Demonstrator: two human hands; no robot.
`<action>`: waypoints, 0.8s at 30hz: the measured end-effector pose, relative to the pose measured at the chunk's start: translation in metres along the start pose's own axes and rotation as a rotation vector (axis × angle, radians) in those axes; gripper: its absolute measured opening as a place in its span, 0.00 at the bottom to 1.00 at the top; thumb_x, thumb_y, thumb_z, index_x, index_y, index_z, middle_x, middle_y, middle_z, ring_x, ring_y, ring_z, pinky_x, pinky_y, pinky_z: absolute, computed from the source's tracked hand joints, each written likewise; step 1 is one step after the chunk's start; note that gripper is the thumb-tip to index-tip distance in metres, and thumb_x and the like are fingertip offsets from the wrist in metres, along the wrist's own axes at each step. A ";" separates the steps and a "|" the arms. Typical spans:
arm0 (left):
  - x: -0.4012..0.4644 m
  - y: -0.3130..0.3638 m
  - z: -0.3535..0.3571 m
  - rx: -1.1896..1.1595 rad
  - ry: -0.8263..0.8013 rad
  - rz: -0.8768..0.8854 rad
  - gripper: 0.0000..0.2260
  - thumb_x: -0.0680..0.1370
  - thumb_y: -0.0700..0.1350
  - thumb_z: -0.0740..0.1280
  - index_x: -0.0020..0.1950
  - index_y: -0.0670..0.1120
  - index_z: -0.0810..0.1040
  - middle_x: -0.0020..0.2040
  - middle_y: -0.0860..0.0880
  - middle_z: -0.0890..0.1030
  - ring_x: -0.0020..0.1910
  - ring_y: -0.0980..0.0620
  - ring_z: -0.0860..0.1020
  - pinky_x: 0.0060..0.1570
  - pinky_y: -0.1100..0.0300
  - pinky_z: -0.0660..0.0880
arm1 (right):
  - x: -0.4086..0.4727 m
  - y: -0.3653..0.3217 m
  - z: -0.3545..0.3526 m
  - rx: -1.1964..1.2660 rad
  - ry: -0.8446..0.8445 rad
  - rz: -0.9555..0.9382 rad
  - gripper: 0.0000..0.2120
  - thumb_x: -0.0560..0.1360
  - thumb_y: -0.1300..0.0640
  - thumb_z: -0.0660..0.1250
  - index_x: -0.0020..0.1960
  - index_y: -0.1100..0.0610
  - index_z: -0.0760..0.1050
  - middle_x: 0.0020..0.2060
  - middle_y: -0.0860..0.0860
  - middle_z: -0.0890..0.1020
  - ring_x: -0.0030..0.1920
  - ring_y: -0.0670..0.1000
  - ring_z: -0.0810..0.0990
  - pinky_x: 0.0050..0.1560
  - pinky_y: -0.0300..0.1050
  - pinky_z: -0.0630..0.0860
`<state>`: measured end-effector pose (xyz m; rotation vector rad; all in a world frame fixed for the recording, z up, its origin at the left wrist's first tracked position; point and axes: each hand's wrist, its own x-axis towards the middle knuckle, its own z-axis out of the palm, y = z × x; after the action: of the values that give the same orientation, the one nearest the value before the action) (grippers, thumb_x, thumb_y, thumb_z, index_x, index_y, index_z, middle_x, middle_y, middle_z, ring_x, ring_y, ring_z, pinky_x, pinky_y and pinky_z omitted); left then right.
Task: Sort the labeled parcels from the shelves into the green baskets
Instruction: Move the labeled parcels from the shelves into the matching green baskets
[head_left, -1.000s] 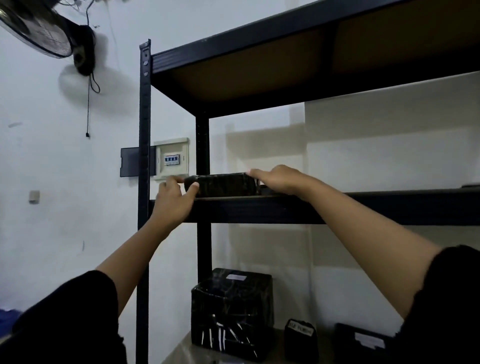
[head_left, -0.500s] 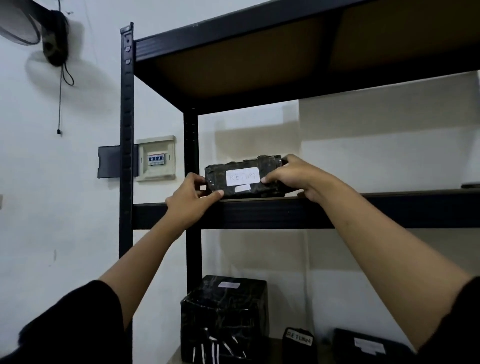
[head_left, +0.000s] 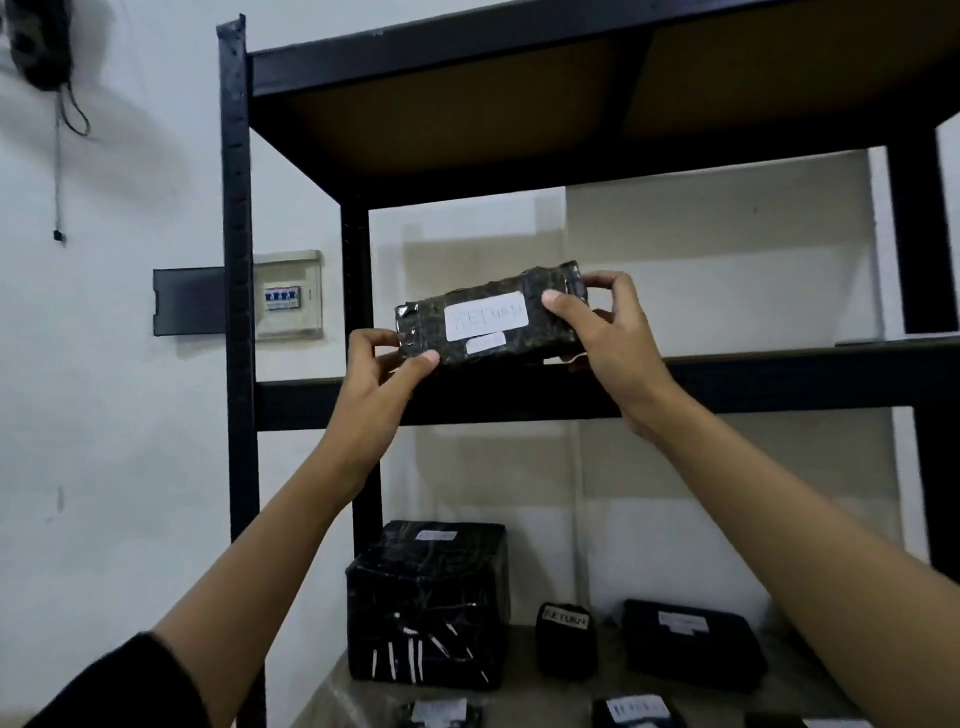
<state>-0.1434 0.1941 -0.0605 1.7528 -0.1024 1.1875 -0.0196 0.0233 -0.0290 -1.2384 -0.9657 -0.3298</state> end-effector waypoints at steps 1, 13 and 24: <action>-0.011 0.001 0.002 -0.041 -0.030 0.000 0.13 0.76 0.46 0.67 0.56 0.49 0.65 0.53 0.46 0.81 0.53 0.50 0.79 0.53 0.58 0.74 | -0.015 0.000 -0.005 0.046 -0.016 0.010 0.21 0.71 0.44 0.68 0.60 0.45 0.67 0.51 0.52 0.82 0.49 0.51 0.82 0.47 0.50 0.79; -0.151 -0.041 0.079 -0.237 -0.413 -0.361 0.17 0.64 0.54 0.67 0.51 0.53 0.69 0.51 0.47 0.80 0.50 0.51 0.80 0.48 0.55 0.75 | -0.176 0.018 -0.116 -0.078 0.055 0.457 0.12 0.75 0.56 0.67 0.58 0.52 0.72 0.42 0.52 0.82 0.33 0.53 0.80 0.26 0.40 0.73; -0.253 -0.033 0.248 -0.264 -0.696 -0.580 0.02 0.78 0.47 0.62 0.50 0.51 0.71 0.49 0.48 0.80 0.45 0.50 0.81 0.44 0.58 0.74 | -0.284 -0.021 -0.305 -0.331 0.258 0.636 0.13 0.75 0.56 0.67 0.59 0.51 0.72 0.44 0.52 0.82 0.36 0.50 0.81 0.30 0.40 0.75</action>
<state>-0.0926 -0.0794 -0.2815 1.7173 -0.1418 0.1168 -0.0657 -0.3366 -0.2362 -1.6837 -0.2674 -0.1391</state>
